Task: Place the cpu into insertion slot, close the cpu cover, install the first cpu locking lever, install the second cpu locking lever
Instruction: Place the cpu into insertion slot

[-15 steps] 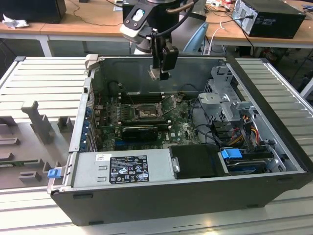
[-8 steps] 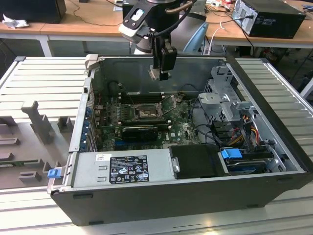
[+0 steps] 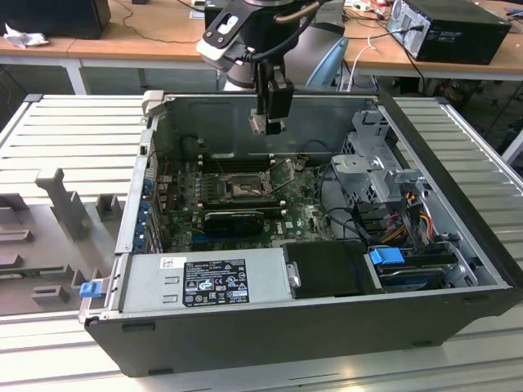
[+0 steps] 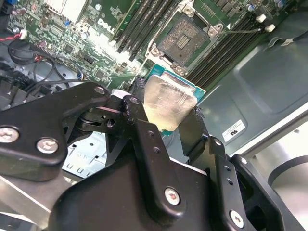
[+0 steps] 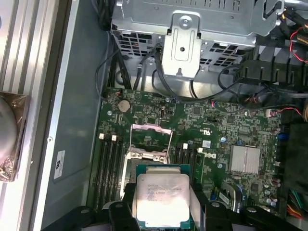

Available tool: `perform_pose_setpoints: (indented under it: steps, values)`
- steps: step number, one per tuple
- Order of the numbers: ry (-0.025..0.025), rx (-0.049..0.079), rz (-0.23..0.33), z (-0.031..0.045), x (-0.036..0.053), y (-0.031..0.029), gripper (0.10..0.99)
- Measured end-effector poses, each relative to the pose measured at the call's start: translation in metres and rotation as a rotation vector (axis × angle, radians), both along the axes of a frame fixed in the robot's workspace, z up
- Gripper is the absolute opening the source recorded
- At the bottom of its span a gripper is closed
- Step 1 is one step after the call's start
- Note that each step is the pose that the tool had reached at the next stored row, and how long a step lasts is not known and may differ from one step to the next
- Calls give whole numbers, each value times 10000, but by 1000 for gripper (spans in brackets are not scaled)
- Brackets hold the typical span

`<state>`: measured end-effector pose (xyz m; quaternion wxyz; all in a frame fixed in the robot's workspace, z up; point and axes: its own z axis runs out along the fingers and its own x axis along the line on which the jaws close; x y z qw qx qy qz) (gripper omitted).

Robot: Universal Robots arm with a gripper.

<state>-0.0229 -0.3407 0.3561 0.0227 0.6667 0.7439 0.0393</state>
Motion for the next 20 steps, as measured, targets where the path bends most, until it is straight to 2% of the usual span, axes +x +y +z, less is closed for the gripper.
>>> perform_pose_setpoints:
  steps: [4, 20]
  values:
    - [1, -4, -356, -10, 0, 0, 525]
    - [0, -3, -606, -66, 0, 0, 525]
